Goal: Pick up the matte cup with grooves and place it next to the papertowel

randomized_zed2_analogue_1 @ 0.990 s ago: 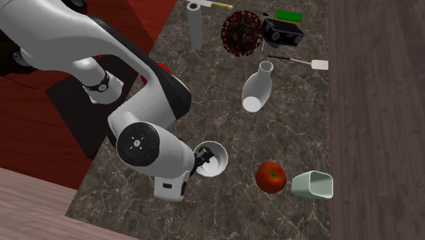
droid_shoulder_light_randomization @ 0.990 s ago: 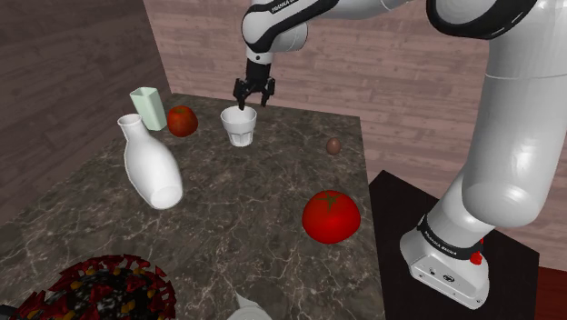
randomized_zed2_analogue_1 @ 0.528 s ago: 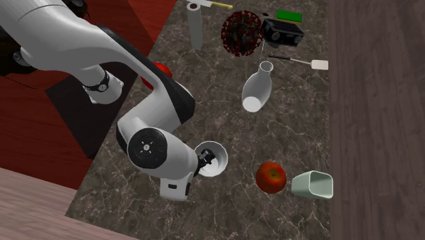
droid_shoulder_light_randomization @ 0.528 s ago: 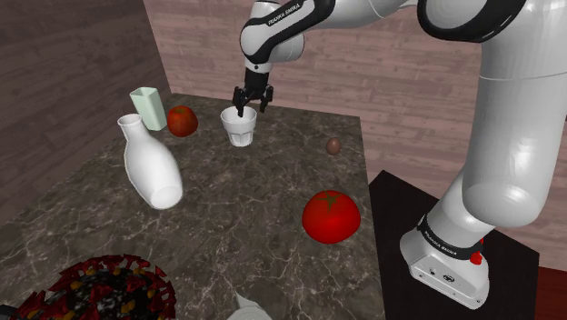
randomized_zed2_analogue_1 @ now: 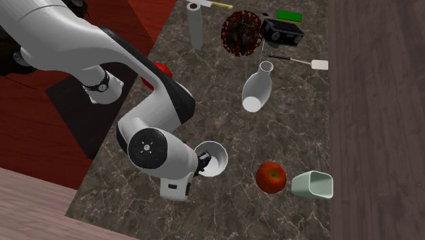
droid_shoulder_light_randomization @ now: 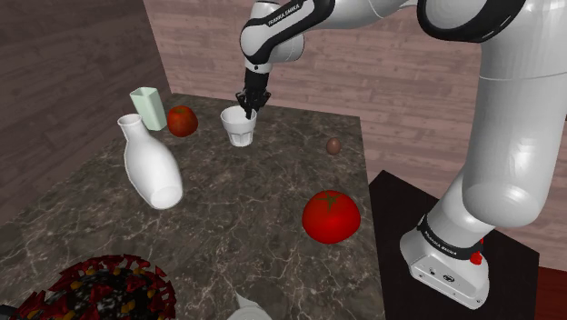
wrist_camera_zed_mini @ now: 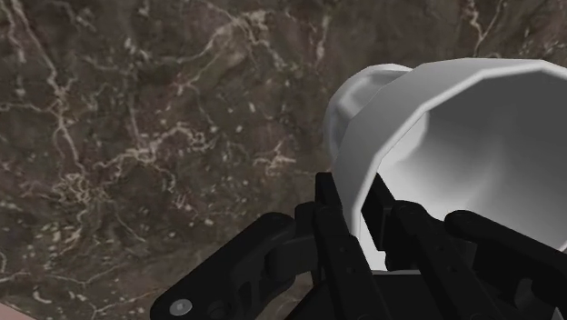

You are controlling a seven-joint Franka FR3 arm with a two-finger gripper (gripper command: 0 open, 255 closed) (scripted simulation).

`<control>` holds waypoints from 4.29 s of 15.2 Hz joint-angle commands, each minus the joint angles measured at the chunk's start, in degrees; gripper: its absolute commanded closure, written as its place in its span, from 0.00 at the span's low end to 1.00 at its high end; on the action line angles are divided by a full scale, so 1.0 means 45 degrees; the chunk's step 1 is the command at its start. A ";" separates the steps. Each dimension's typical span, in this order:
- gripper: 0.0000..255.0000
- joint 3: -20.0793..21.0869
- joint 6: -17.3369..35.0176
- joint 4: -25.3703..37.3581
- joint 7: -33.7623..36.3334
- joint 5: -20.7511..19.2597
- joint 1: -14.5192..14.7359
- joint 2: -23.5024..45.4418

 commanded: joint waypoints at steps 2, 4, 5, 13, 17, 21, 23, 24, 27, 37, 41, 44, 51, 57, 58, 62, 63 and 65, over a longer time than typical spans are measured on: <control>1.00 0.0000 0.0000 0.0000 0.0000 0.0000 0.0000 0.0000; 1.00 0.0000 0.0000 -0.0001 0.0000 0.0000 0.0000 -0.0001; 1.00 0.0000 0.0001 -0.0001 0.0001 0.0000 0.0001 -0.0001; 1.00 -0.0026 -0.0852 0.0450 0.0156 -0.0081 -0.0001 -0.0412; 1.00 -0.0040 -0.1439 0.0812 0.0259 -0.0131 -0.0004 -0.0643; 1.00 -0.0052 -0.2039 0.1226 0.0360 -0.0178 -0.0008 -0.0835; 1.00 -0.0058 -0.2345 0.1453 0.0410 -0.0200 -0.0011 -0.0917; 1.00 -0.0060 -0.2499 0.1572 0.0435 -0.0210 -0.0012 -0.0954; 1.00 -0.0067 -0.2967 0.1949 0.0510 -0.0241 -0.0016 -0.1049; 1.00 -0.0082 -0.4598 0.3461 0.0760 -0.0331 -0.0033 -0.1184; 1.00 -0.0086 -0.5288 0.4193 0.0863 -0.0360 -0.0040 -0.1149; 1.00 -0.0087 -0.5824 0.4799 0.0941 -0.0381 -0.0046 -0.1085; 1.00 -0.0086 -0.7158 0.6451 0.1134 -0.0421 -0.0058 -0.0780; 1.00 -0.0078 -0.8445 0.8247 0.1319 -0.0449 -0.0068 -0.0285; 1.00 -0.0075 -0.8681 0.8597 0.1353 -0.0454 -0.0069 -0.0172; 1.00 -0.0039 -0.8942 0.8471 0.1519 -0.0465 0.0017 -0.0582; 1.00 -0.0008 -0.8587 0.7438 0.1598 -0.0464 0.0109 -0.1277; 1.00 0.0078 -0.8030 0.5693 0.1791 -0.0462 0.0284 -0.2503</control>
